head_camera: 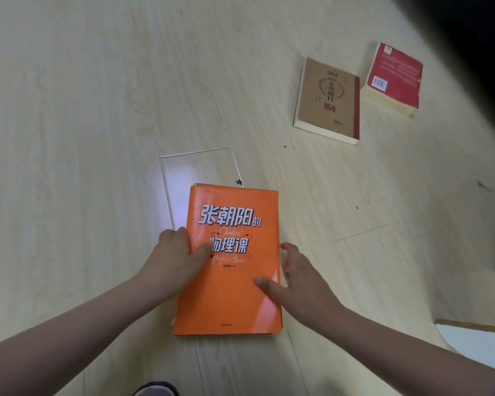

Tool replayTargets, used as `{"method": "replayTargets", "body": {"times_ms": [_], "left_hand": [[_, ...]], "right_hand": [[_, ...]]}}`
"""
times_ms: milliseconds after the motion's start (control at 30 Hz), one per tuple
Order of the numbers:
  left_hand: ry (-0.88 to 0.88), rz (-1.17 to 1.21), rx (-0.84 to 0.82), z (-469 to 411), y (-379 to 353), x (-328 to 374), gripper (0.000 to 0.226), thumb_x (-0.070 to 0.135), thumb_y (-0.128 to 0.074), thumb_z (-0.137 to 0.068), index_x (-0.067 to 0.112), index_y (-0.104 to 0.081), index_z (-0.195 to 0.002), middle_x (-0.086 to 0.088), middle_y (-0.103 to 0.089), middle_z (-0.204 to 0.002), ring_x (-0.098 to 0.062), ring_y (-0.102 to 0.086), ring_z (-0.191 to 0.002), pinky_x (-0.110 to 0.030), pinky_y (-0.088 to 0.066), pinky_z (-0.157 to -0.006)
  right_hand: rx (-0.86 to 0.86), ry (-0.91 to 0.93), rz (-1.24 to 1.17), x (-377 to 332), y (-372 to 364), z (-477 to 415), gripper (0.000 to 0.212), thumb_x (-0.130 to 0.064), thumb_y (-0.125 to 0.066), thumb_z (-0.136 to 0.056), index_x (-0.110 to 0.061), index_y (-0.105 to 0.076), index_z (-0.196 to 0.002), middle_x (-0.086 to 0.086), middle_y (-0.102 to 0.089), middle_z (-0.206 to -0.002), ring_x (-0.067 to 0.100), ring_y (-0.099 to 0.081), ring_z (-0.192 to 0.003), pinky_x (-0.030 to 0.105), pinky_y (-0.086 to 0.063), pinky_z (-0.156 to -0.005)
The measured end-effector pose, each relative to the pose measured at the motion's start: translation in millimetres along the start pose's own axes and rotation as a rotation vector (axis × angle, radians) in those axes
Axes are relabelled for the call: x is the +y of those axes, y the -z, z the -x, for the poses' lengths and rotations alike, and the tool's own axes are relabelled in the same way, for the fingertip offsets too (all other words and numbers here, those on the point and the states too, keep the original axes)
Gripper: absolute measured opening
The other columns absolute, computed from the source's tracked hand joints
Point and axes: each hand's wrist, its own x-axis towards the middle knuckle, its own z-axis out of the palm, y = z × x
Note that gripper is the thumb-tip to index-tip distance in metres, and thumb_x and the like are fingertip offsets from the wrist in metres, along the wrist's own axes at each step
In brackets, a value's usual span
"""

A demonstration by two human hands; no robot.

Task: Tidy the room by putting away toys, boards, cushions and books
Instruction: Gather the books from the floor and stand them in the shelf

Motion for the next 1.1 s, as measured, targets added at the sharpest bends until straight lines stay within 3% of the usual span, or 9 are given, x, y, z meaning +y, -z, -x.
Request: {"method": "replayTargets", "body": {"times_ms": [100, 167, 300, 433, 500, 633, 800, 1000, 1100], "left_hand": [[0.067, 0.183, 0.023, -3, -4, 2, 0.034, 0.043, -0.049, -0.092, 0.011, -0.055, -0.104, -0.007, -0.060, -0.104, -0.020, -0.062, -0.084, -0.030, -0.048, -0.065], [0.126, 0.300, 0.052, -4, -2, 5, 0.031, 0.037, -0.050, -0.093, 0.009, -0.057, -0.103, -0.006, -0.064, -0.097, -0.020, -0.063, -0.082, -0.029, -0.050, -0.064], [0.241, 0.507, 0.054, -9, 5, 4, 0.037, 0.039, -0.056, -0.088, 0.003, -0.063, -0.092, -0.012, -0.071, -0.088, -0.028, -0.067, -0.079, -0.042, -0.055, -0.076], [0.333, 0.708, -0.057, -13, 8, 3, 0.042, 0.043, -0.070, -0.079, 0.004, -0.066, -0.094, -0.012, -0.074, -0.087, -0.032, -0.070, -0.080, -0.044, -0.056, -0.081], [0.367, 0.804, -0.136, -13, 5, 5, 0.044, 0.041, -0.072, -0.078, 0.003, -0.067, -0.100, -0.012, -0.075, -0.088, -0.032, -0.072, -0.081, -0.046, -0.056, -0.082], [0.321, 0.825, -0.165, -7, -3, 11, 0.045, 0.036, -0.076, -0.075, 0.006, -0.064, -0.107, -0.009, -0.075, -0.089, -0.029, -0.073, -0.079, -0.043, -0.057, -0.078], [0.199, 0.767, -0.183, 0, 0, 43, 0.061, 0.044, -0.084, -0.060, 0.012, -0.061, -0.107, -0.007, -0.074, -0.095, -0.027, -0.072, -0.083, -0.044, -0.056, -0.080], [0.024, 0.659, -0.285, 20, 7, 119, 0.071, 0.047, -0.088, -0.053, 0.011, -0.058, -0.107, -0.004, -0.072, -0.100, -0.025, -0.070, -0.089, -0.042, -0.057, -0.079], [-0.050, 0.658, -0.280, 31, 7, 160, 0.062, 0.039, -0.084, -0.064, 0.009, -0.056, -0.111, -0.006, -0.070, -0.105, -0.026, -0.069, -0.092, -0.039, -0.056, -0.078]], "right_hand": [[-0.039, -0.118, -0.241, -10, 3, -9, 0.057, -0.038, -0.068, -0.085, -0.021, -0.033, -0.127, -0.017, -0.048, -0.098, 0.000, -0.052, -0.085, 0.012, -0.041, -0.063], [-0.045, -0.200, -0.414, -12, 0, -16, 0.056, -0.032, -0.068, -0.087, -0.019, -0.033, -0.128, -0.015, -0.050, -0.100, 0.003, -0.053, -0.082, 0.014, -0.043, -0.066], [-0.013, -0.390, -0.706, -13, -3, -32, 0.072, -0.034, -0.073, -0.081, -0.008, -0.036, -0.138, 0.007, -0.055, -0.129, 0.021, -0.058, -0.103, 0.036, -0.049, -0.088], [-0.088, -0.466, -0.862, -7, 6, -36, 0.038, -0.026, -0.074, -0.081, -0.006, -0.062, -0.111, 0.008, -0.072, -0.102, 0.018, -0.067, -0.083, 0.025, -0.048, -0.064], [-0.104, -0.461, -0.908, -6, 9, -34, 0.030, -0.024, -0.073, -0.082, -0.008, -0.064, -0.107, 0.007, -0.073, -0.100, 0.018, -0.066, -0.082, 0.024, -0.046, -0.064], [-0.119, -0.420, -0.950, -3, 13, -31, 0.021, -0.024, -0.066, -0.088, -0.013, -0.063, -0.106, 0.003, -0.072, -0.099, 0.017, -0.067, -0.086, 0.026, -0.048, -0.069], [-0.034, -0.380, -0.960, 7, 31, -10, 0.054, -0.037, -0.070, -0.084, -0.012, -0.050, -0.128, 0.004, -0.067, -0.117, 0.024, -0.062, -0.109, 0.050, -0.038, -0.108], [0.134, -0.237, -1.039, 27, 90, 36, 0.040, -0.028, -0.063, -0.091, -0.012, -0.053, -0.126, 0.003, -0.070, -0.114, 0.022, -0.070, -0.098, 0.041, -0.056, -0.084], [0.265, -0.176, -1.042, 32, 130, 55, 0.041, -0.025, -0.064, -0.090, -0.009, -0.054, -0.126, 0.005, -0.071, -0.112, 0.024, -0.071, -0.095, 0.039, -0.057, -0.079]]}}
